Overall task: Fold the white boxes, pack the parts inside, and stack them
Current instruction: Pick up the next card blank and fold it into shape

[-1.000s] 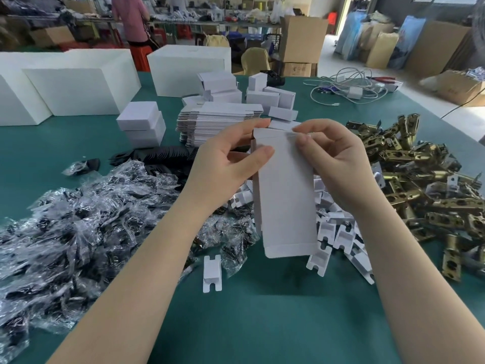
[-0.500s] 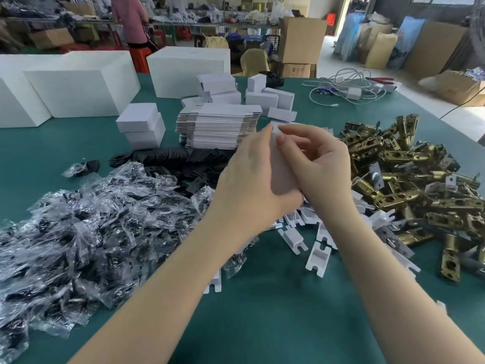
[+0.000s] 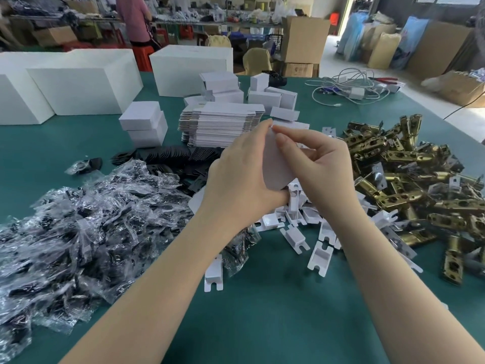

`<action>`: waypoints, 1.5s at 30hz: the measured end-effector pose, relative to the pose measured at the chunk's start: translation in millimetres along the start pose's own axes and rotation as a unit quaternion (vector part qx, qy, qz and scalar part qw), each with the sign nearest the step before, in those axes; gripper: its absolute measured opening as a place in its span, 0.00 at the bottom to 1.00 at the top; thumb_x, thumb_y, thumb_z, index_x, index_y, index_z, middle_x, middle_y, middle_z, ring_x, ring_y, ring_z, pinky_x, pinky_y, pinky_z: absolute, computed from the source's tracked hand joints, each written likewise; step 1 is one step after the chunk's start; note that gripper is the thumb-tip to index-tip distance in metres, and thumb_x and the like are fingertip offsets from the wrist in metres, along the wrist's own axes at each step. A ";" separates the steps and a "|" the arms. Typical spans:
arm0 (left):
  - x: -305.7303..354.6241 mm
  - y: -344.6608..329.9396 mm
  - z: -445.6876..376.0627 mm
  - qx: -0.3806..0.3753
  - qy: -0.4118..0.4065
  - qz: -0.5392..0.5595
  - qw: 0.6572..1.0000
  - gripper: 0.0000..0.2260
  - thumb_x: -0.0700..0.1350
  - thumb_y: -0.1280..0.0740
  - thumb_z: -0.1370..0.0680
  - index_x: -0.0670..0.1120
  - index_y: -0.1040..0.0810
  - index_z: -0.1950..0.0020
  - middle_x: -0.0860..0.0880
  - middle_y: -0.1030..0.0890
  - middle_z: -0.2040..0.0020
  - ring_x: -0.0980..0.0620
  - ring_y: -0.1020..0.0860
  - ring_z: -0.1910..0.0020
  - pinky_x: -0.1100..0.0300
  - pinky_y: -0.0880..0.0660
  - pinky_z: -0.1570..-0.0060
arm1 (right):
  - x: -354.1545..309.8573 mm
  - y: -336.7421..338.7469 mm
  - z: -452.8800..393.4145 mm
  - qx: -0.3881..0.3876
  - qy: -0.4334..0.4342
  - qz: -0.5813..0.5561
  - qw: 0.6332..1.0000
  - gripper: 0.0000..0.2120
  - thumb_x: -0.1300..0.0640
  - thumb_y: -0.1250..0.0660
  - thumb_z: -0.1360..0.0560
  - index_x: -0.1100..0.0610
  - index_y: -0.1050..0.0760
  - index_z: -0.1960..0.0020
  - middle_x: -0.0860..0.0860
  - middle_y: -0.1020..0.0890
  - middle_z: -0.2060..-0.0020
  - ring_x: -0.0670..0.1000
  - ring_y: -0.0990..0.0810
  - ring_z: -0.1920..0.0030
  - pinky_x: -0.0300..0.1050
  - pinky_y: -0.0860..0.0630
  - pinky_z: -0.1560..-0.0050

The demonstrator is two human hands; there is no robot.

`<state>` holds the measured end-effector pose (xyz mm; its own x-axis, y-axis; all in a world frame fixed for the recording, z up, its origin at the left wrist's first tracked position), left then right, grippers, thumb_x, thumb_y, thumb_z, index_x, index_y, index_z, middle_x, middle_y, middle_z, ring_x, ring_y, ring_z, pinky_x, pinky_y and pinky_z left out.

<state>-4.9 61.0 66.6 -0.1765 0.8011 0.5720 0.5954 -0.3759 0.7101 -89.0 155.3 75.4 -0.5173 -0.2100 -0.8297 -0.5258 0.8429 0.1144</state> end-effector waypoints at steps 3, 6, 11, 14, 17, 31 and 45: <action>-3.3 3.1 -1.1 0.015 -0.001 0.040 0.999 0.38 0.51 0.24 0.35 0.54 0.36 0.29 0.55 0.26 0.37 0.50 0.26 0.39 0.45 0.23 0.47 | 6.2 -12.4 2.2 -0.064 -0.022 -0.027 0.997 0.13 0.60 0.34 0.20 0.44 0.21 0.42 0.45 0.17 0.44 0.41 0.20 0.42 0.38 0.23 0.44; -15.2 2.0 -3.4 0.010 0.028 0.046 0.999 0.46 0.54 0.22 0.34 0.54 0.44 0.22 0.52 0.33 0.26 0.49 0.31 0.30 0.47 0.26 0.37 | 16.6 -21.4 6.0 -0.147 -0.067 -0.020 0.987 0.17 0.54 0.37 0.18 0.41 0.30 0.32 0.41 0.23 0.35 0.40 0.23 0.37 0.39 0.24 0.39; -22.3 -0.7 -5.6 -0.034 0.030 0.082 0.996 0.50 0.55 0.21 0.34 0.59 0.49 0.20 0.53 0.36 0.23 0.53 0.35 0.27 0.55 0.32 0.34 | 29.5 -20.7 7.6 -0.220 -0.126 0.041 0.967 0.21 0.54 0.38 0.18 0.40 0.34 0.27 0.49 0.21 0.37 0.49 0.18 0.45 0.49 0.20 0.44; -28.9 -4.8 -5.0 -0.153 0.080 0.264 0.949 0.42 0.58 0.23 0.32 0.60 0.40 0.23 0.58 0.32 0.26 0.58 0.25 0.34 0.58 0.26 0.39 | 32.7 -4.5 0.8 -0.144 -0.171 0.007 0.975 0.11 0.57 0.38 0.18 0.45 0.23 0.40 0.49 0.18 0.49 0.49 0.18 0.57 0.46 0.18 0.57; -34.5 1.1 -9.3 -0.175 0.118 0.453 0.866 0.19 0.41 0.31 0.23 0.55 0.22 0.34 0.54 0.21 0.34 0.51 0.17 0.45 0.59 0.20 0.52 | 47.6 20.7 2.7 -0.024 -0.299 -0.084 0.950 0.06 0.54 0.36 0.19 0.55 0.23 0.50 0.52 0.18 0.65 0.48 0.20 0.69 0.38 0.24 0.72; -9.4 4.7 -3.6 -0.042 -0.027 0.376 0.925 0.17 0.49 0.25 0.27 0.54 0.24 0.41 0.56 0.16 0.45 0.57 0.17 0.46 0.63 0.21 0.50 | 83.0 34.9 6.6 -0.075 -0.382 0.071 0.918 0.13 0.48 0.41 0.17 0.55 0.25 0.41 0.53 0.16 0.53 0.54 0.15 0.60 0.44 0.17 0.63; -60.6 -45.5 32.0 -0.059 0.043 0.343 0.937 0.20 0.44 0.21 0.30 0.56 0.25 0.44 0.55 0.16 0.48 0.54 0.18 0.47 0.57 0.22 0.44 | 110.0 148.1 -11.4 -0.114 -0.255 0.720 0.635 0.12 0.54 0.33 0.23 0.57 0.30 0.62 0.52 0.25 0.66 0.57 0.23 0.58 0.49 0.28 0.56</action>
<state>3.7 44.4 -13.5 0.1503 0.3141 0.9374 0.5019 -0.8411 0.2014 -231.4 251.3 7.3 -0.3178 0.9341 0.1629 0.1301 -0.1272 0.9833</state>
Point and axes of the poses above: each hand's wrist, its own z-axis away from the middle knuckle, its own y-axis out of the back of the hand, x = y × z, the point moved 7 cm from there along -z, towards the middle knuckle
